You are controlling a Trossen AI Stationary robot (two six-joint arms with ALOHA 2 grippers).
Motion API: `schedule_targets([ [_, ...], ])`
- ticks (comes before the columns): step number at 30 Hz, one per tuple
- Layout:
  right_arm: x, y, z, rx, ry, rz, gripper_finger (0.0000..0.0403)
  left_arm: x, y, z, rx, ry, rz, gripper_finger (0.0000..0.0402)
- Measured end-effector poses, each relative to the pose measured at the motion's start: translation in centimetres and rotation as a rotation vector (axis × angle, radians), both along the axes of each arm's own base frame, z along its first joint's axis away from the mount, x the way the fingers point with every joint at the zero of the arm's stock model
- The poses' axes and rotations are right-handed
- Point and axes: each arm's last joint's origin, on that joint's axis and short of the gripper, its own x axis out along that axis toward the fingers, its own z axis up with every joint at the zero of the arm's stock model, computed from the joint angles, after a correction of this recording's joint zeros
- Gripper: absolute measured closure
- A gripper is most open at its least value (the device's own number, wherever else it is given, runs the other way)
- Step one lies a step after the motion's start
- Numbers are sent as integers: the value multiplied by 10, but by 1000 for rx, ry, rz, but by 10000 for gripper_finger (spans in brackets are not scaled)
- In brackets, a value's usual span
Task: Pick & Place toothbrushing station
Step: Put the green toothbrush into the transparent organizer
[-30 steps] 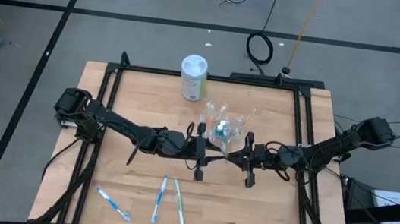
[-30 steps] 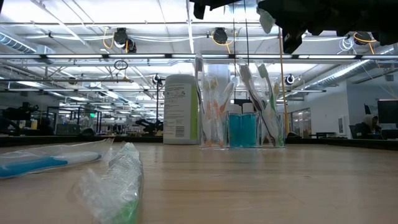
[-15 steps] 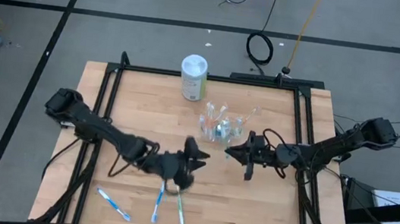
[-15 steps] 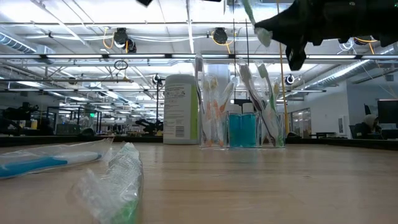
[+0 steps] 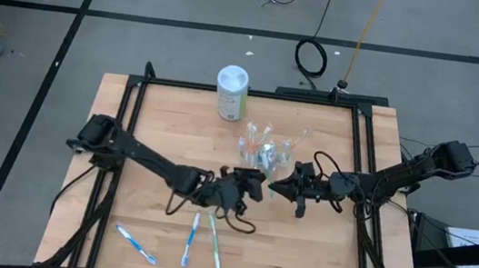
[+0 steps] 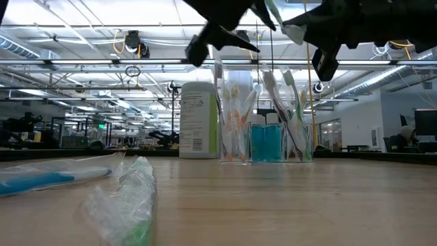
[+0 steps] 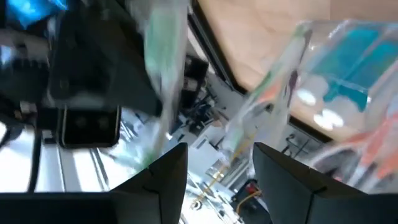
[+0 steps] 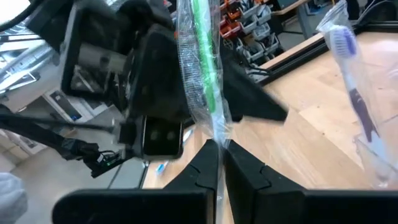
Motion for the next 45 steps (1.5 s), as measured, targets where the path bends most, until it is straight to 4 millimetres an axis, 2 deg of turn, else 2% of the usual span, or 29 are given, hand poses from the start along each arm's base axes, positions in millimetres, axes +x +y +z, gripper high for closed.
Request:
schedule_targets([
  [9,0,-1,-2,11,25,-10,396,-6,-32,-4,45,-7,-50,215],
  [13,0,-1,-2,22,24,-10,396,-9,-40,-2,58,-12,-76,215],
  [16,0,-1,-2,33,21,-10,395,-6,-35,-1,55,-29,-72,215],
  [23,0,0,-2,44,17,-3,388,8,-4,6,55,-60,-118,215],
  [31,0,0,-1,39,16,-4,386,12,11,5,50,-50,-122,220],
  [34,0,0,-2,48,19,-6,386,12,11,5,62,-45,-126,247],
  [42,0,-1,-2,64,19,-34,385,12,10,5,100,-22,-130,369],
  [45,0,-2,-2,45,20,-87,385,11,10,4,106,-15,-115,390],
])
